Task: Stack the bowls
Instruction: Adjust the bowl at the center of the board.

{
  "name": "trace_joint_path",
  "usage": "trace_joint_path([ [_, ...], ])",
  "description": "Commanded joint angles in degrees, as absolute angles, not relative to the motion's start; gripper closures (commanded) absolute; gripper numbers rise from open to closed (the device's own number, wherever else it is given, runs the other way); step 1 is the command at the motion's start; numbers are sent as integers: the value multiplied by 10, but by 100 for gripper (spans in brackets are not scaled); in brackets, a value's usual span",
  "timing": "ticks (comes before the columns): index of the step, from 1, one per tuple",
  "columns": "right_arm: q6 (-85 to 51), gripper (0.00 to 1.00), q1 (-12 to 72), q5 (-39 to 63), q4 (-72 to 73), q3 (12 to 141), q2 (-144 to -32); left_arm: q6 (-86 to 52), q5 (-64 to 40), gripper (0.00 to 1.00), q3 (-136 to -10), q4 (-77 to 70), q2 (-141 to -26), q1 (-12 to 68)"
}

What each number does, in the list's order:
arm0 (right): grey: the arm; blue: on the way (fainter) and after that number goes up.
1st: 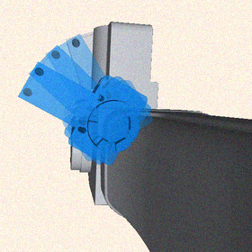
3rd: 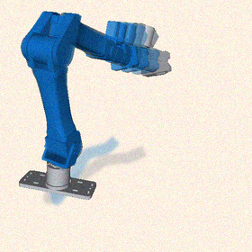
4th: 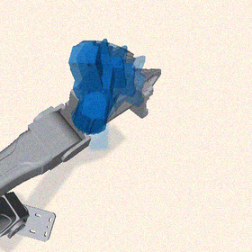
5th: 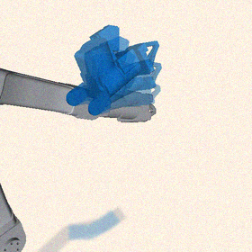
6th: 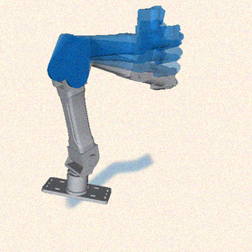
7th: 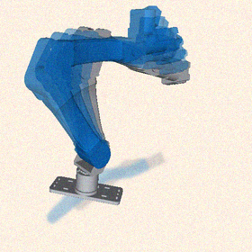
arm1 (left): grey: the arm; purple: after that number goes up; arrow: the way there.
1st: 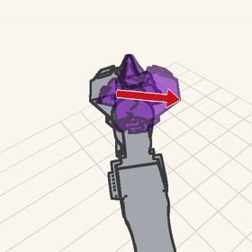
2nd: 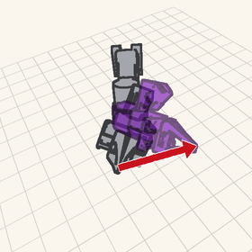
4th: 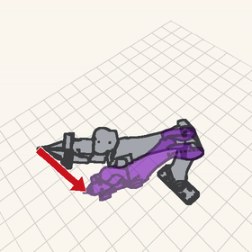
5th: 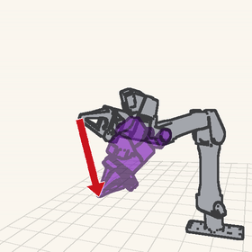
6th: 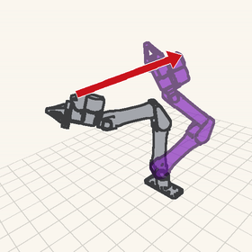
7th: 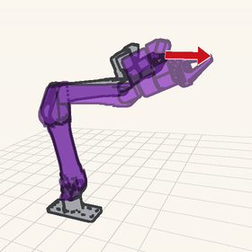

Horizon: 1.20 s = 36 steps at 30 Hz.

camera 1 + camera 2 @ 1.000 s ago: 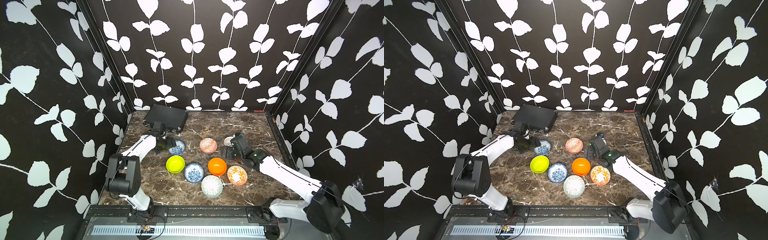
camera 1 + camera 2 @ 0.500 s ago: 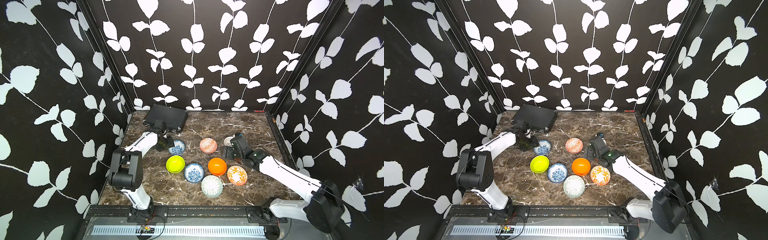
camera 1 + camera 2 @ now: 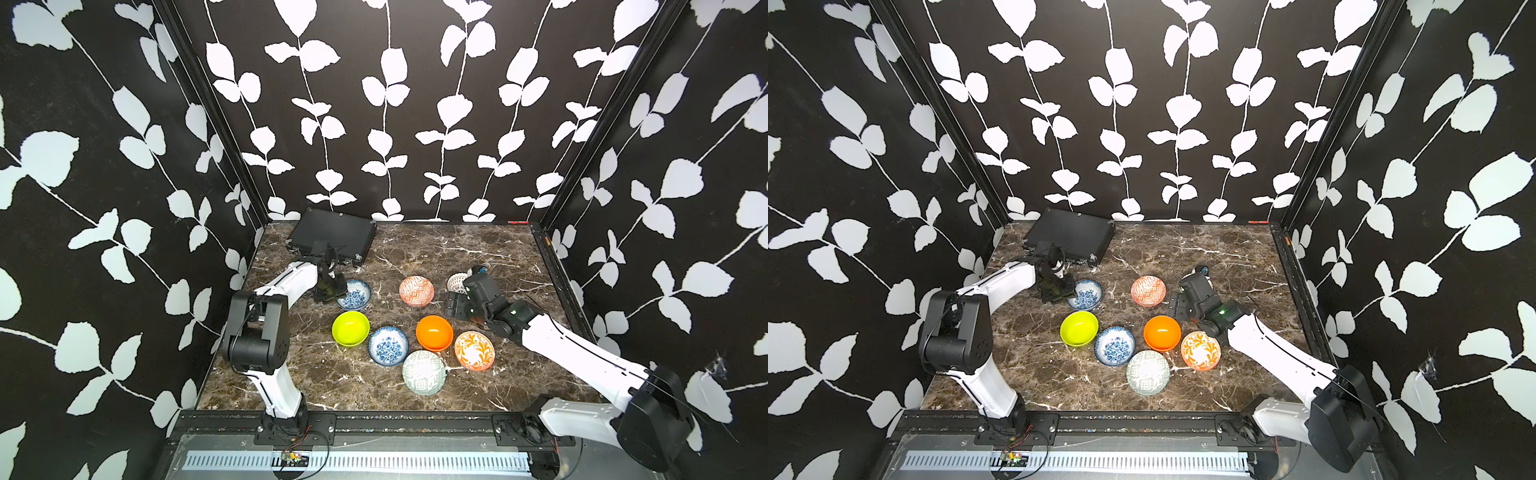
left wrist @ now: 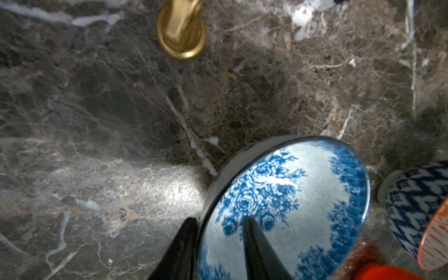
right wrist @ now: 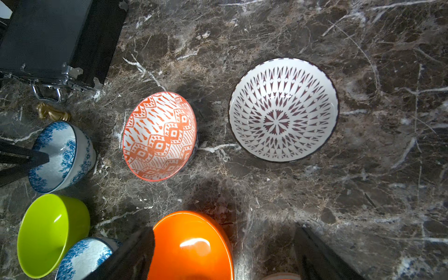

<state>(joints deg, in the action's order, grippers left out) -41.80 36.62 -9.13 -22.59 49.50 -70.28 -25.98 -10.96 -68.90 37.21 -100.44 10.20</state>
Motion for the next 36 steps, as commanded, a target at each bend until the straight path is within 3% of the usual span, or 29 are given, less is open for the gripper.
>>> trace_joint_path([
  [1, -420, 8, 364, -94, -211, 487, -690, -256, -117, 74, -709, 393, -1014, 103],
  [14, -422, 8, 364, -94, -208, 482, -683, -252, -110, 100, -730, 405, -1025, 114],
  [36, -423, 8, 364, -94, -208, 479, -680, -245, -195, 100, -717, 334, -1024, 115],
])
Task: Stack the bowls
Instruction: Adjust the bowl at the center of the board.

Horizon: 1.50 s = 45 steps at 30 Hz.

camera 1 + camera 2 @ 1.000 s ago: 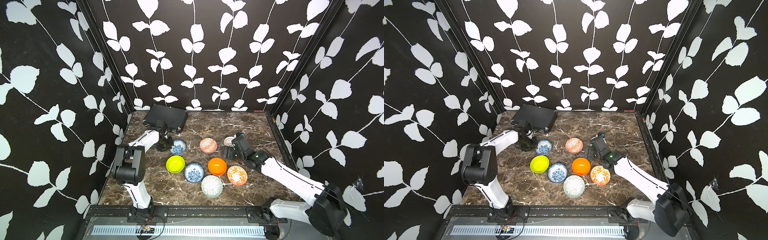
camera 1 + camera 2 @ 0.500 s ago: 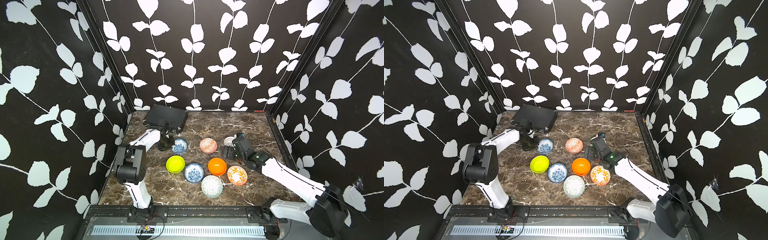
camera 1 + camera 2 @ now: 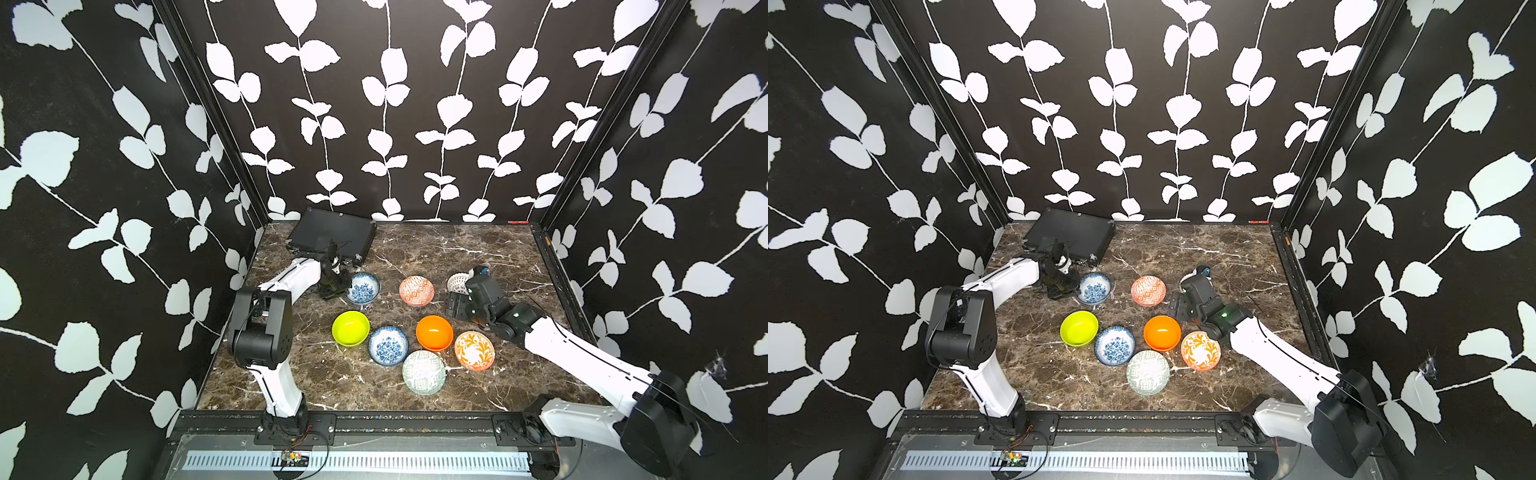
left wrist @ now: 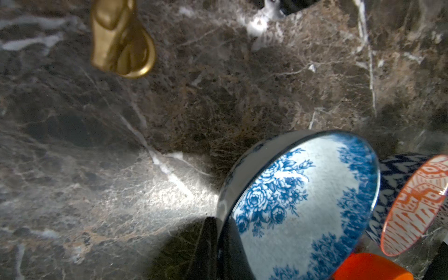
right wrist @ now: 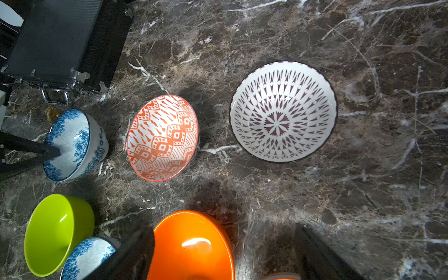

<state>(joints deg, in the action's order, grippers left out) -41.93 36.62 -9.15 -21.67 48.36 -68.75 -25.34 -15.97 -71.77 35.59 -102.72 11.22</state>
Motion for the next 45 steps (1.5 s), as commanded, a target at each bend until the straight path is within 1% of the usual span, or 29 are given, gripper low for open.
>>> trace_joint_path([
  [1, -423, 8, 364, -94, -207, 479, -680, -245, -197, 100, -718, 333, -1027, 115],
  [6, -423, 8, 364, -94, -207, 477, -680, -251, -201, 100, -725, 336, -1041, 115],
  [17, -424, 8, 364, -95, -206, 475, -676, -254, -157, 100, -735, 360, -1040, 128],
  [19, -424, 8, 364, -95, -207, 473, -673, -253, -153, 91, -729, 357, -1033, 128],
  [23, -425, 8, 364, -94, -207, 470, -670, -255, -149, 63, -717, 348, -1018, 128],
  [26, -425, 7, 364, -93, -207, 469, -666, -257, -151, 32, -703, 334, -1002, 129],
  [27, -425, 7, 364, -93, -207, 469, -666, -258, -152, 9, -697, 327, -995, 130],
  [28, -425, 7, 364, -92, -207, 468, -665, -259, -152, 3, -690, 320, -987, 130],
  [35, -417, 7, 363, -82, -239, 479, -649, -270, -130, 1, -623, 269, -904, 132],
  [40, -447, 8, 365, -27, -283, 463, -602, -293, -98, 1, -546, 245, -801, 132],
  [42, -471, 10, 376, -4, -291, 443, -584, -324, -104, 1, -503, 226, -757, 134],
  [45, -501, 12, 415, -4, -313, 431, -580, -363, -89, 1, -454, 212, -686, 154],
])
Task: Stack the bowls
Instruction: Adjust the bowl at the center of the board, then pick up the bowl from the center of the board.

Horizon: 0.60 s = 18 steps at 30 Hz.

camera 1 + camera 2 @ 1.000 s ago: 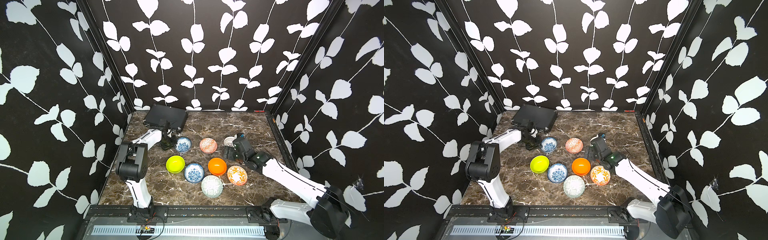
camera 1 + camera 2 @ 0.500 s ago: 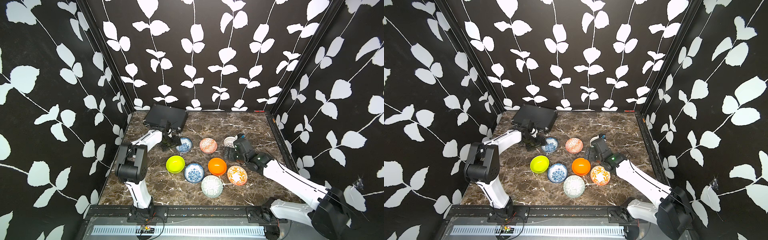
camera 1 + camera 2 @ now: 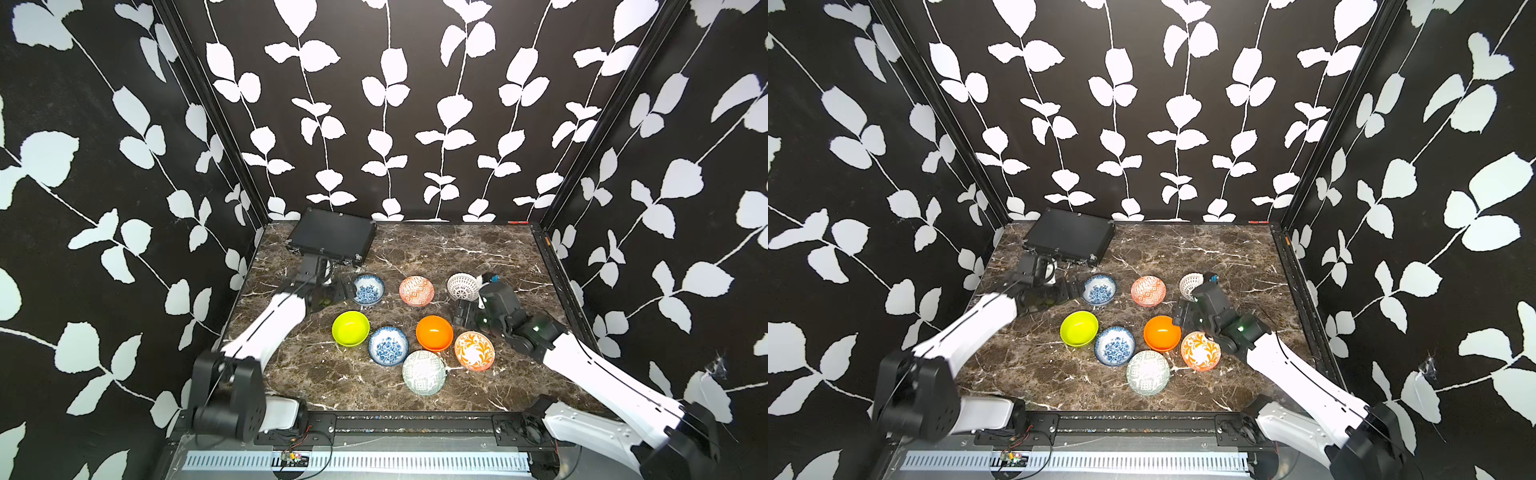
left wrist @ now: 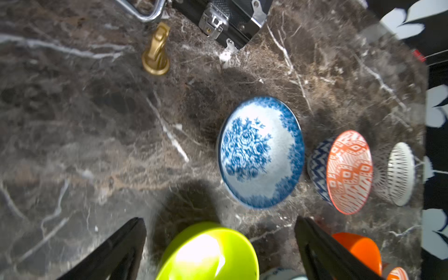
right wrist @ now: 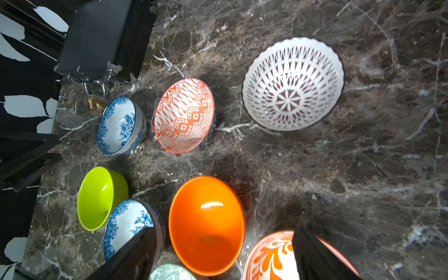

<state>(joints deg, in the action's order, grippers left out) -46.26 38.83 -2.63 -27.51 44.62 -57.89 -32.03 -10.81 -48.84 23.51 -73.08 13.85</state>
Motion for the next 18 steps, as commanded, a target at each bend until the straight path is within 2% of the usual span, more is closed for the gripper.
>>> trace_joint_path([
  [1, -506, 13, 430, -8, -321, 434, -584, -374, -82, 1, -441, 211, -664, 162],
  [10, -600, 17, 574, -73, -379, 438, -611, -407, -69, 2, -376, 211, -556, 191],
  [18, -660, 21, 618, -89, -329, 405, -630, -390, -81, 2, -399, 219, -600, 191],
])
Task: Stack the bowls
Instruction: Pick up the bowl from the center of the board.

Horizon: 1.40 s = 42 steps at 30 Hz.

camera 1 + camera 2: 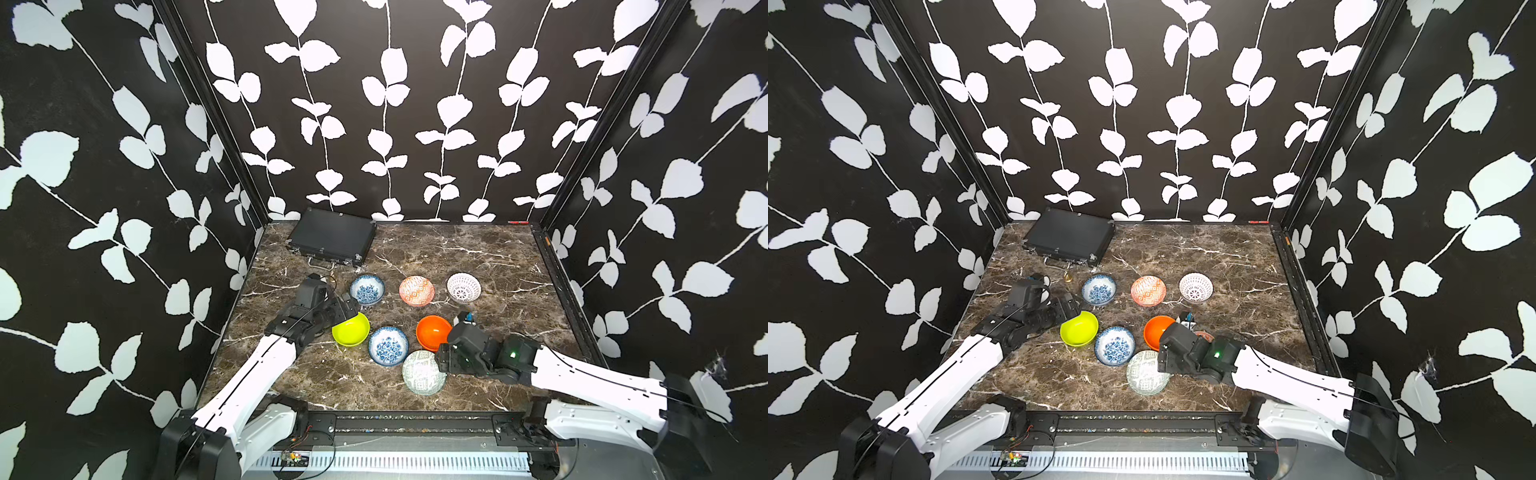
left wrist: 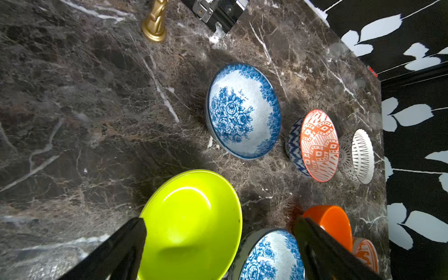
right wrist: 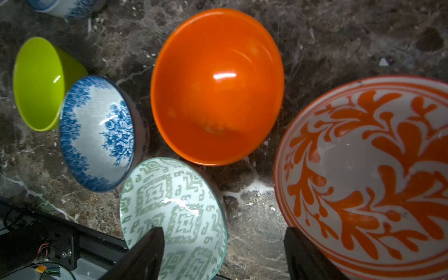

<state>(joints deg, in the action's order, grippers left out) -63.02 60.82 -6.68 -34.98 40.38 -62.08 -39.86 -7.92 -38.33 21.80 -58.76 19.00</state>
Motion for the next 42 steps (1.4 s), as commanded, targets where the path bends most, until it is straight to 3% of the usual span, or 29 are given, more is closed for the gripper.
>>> trace_joint_path([
  [1, -658, 21, 621, -91, -330, 412, -638, -389, -81, 2, -401, 220, -603, 191],
  [14, -502, 24, 632, -94, -392, 637, -812, -388, -79, 2, -392, 206, -596, 191],
  [19, -440, 32, 615, -48, -428, 741, -920, -392, -53, 1, -380, 211, -561, 191],
  [27, -394, 36, 573, 25, -408, 792, -1004, -406, -17, 1, -348, 198, -498, 190],
  [42, -319, 47, 564, 48, -435, 846, -1085, -400, -16, 2, -357, 180, -526, 190],
])
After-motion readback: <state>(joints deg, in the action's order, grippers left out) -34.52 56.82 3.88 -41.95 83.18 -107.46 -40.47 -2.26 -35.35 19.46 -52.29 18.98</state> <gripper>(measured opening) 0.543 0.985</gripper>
